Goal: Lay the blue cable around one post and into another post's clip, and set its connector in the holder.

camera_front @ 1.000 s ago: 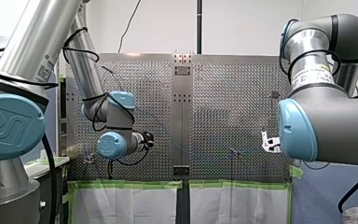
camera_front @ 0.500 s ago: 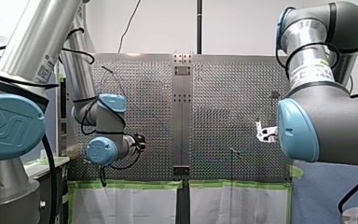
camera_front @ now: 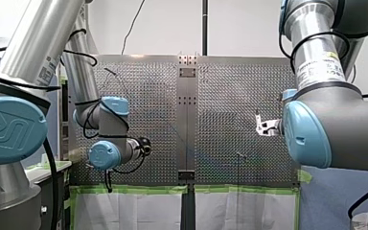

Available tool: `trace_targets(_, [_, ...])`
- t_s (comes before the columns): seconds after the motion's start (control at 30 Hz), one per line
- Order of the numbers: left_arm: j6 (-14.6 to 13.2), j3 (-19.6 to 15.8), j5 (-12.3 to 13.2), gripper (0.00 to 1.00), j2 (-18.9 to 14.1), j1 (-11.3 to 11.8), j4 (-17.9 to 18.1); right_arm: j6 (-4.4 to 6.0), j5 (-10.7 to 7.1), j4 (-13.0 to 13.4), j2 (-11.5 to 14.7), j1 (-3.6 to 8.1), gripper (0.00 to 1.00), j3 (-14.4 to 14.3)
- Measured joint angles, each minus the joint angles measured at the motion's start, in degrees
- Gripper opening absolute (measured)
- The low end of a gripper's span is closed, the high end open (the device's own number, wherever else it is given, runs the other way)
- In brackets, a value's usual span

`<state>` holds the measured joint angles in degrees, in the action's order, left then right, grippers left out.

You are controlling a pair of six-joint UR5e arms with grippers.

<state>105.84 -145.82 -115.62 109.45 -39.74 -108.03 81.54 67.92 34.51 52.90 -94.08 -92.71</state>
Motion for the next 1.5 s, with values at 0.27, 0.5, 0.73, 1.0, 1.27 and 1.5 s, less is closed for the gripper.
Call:
trace_targets(0.27, [0.13,-0.01,0.05,1.0,0.0,0.0,-0.22,2.07,2.73,-2.18,4.0,-2.42,0.0,-0.31])
trace_targets(0.5, [0.3,0.0,0.08,1.0,0.0,0.01,-0.25,2.81,3.88,-4.17,7.49,-2.62,0.0,-0.82])
trace_targets(0.73, [0.15,0.02,0.1,1.0,0.0,0.01,-0.69,4.29,4.04,-2.98,11.46,-2.19,0.0,-2.71])
trace_targets(1.0, [0.23,0.01,0.13,1.0,0.0,0.01,-0.88,5.71,4.6,-2.28,12.93,-1.83,0.0,-3.37])
trace_targets(1.27, [0.17,-0.01,0.18,1.0,0.0,0.01,-0.96,9.57,5.91,-1.42,12.98,-0.53,0.0,-4.04])
trace_targets(1.5, [0.07,0.0,0.19,1.0,0.0,0.01,-1.1,12.94,6.22,-1.01,13.06,0.83,0.0,-4.06])
